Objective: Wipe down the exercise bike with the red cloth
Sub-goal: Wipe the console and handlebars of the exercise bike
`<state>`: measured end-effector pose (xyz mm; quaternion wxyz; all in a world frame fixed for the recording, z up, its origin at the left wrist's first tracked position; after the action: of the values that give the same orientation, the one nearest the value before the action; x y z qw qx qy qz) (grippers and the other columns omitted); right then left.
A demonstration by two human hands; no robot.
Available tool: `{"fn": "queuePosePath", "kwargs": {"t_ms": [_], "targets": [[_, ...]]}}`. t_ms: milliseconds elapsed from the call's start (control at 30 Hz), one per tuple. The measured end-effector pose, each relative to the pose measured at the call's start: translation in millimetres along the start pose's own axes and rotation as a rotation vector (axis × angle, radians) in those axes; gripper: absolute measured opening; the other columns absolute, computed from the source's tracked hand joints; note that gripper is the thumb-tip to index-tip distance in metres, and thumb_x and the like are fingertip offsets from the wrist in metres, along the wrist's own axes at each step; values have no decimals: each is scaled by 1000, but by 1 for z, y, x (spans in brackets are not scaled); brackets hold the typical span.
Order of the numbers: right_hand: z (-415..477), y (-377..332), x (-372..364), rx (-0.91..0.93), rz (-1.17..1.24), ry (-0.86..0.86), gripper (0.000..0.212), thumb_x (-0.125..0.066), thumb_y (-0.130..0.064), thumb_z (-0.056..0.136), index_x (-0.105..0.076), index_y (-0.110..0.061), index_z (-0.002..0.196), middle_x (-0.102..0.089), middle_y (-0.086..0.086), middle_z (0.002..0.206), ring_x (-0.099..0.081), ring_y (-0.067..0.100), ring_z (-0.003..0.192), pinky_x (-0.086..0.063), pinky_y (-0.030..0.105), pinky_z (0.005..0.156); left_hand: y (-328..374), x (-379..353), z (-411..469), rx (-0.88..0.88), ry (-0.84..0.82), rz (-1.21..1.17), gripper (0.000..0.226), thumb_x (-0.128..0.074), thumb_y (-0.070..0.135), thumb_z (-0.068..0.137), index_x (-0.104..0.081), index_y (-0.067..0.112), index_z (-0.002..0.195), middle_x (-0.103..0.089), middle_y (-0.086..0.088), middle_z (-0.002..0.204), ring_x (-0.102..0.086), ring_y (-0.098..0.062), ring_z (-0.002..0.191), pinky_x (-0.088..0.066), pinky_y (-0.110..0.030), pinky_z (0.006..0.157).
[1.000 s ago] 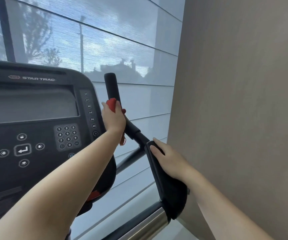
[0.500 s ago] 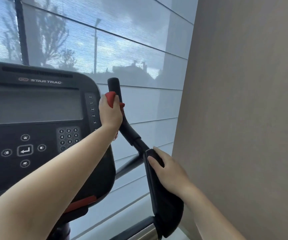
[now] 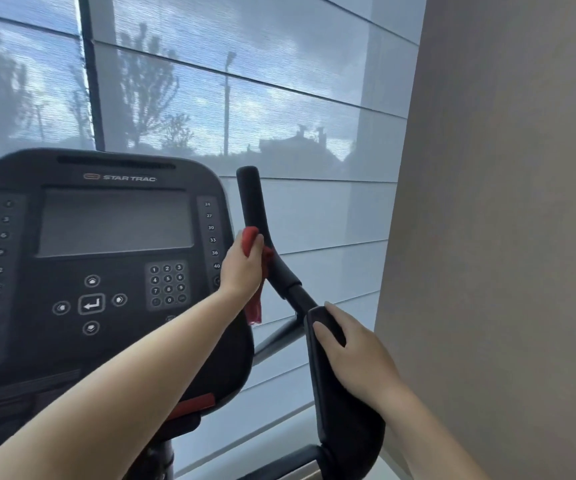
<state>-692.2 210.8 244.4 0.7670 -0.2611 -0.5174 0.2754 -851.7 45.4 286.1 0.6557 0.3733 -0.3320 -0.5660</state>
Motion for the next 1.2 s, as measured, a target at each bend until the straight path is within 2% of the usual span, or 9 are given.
{"fn": "queuePosePath", "kwargs": {"t_ms": [133,267,367,467,533,733,833,1067,1200], "targets": [[0,0,0,-2,9,-23,52,-39,-49,94,-29,-35,143,-38,-20,144,-36,4,131,-31,22,102,37,6,20,-103,58,-102,4,-51,31,92,-54,30,94,-61,-2,79,-61,-13,64,-51,-31,58],[0,-2,0,7,4,-22,52,-39,-48,94,-28,-34,143,-37,-19,145,-35,5,132,-30,22,102,39,-11,12,-117,96,174,48,-48,30,96,-33,12,138,-49,-14,126,-66,-10,78,-56,-36,76],[0,-2,0,13,1,-26,51,-38,-48,94,-28,-34,143,-37,-19,145,-36,5,132,-30,21,100,37,-10,-1,-148,57,212,50,-47,26,97,-32,5,140,-43,-12,134,-63,1,78,-46,-14,75],[-1,-3,1,13,11,-27,51,-38,-48,95,-28,-35,143,-37,-20,144,-37,5,131,-30,20,98,57,3,-1,-314,107,284,56,-48,23,97,-28,3,145,-28,-3,151,-43,2,116,-24,1,90],[-1,-3,1,17,10,-26,51,-38,-47,95,-28,-35,143,-37,-20,144,-36,4,131,-30,19,98,79,8,8,-455,139,372,63,-50,25,97,-20,7,149,-19,-8,156,-26,-15,139,-16,-12,107],[-1,0,3,27,13,-9,49,-40,-48,94,-31,-36,141,-40,-24,140,-40,-2,123,-29,14,91,116,-14,56,-753,-40,895,55,-60,26,91,-43,7,139,-35,-15,149,-16,-39,143,-12,-56,115],[1,2,2,19,31,-8,50,-40,-50,93,-32,-38,140,-41,-26,139,-40,-3,123,-29,13,90,105,-26,64,-774,-38,1124,41,-59,34,90,-62,9,121,-56,-11,130,-28,-31,138,-9,-53,113],[3,4,2,20,50,-22,52,-40,-51,92,-30,-38,141,-39,-25,141,-38,-1,127,-29,15,94,72,-30,33,-831,-117,1079,32,-63,35,87,-70,10,106,-69,-5,107,-46,-26,128,-4,-56,112],[4,4,1,33,50,-16,52,-40,-51,92,-31,-36,141,-39,-23,142,-37,2,129,-32,20,101,49,-32,4,-784,-149,899,26,-63,33,88,-70,11,102,-70,-4,106,-50,-25,124,-10,-35,111]]}}
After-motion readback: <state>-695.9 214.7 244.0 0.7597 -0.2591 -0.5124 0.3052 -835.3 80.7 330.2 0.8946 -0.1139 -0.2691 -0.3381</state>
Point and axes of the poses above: each hand's wrist, its own z-axis towards the middle knuckle, its own x-axis out of the back of the hand, y = z × x, the point moved 5 cm from there along z, towards the middle knuckle
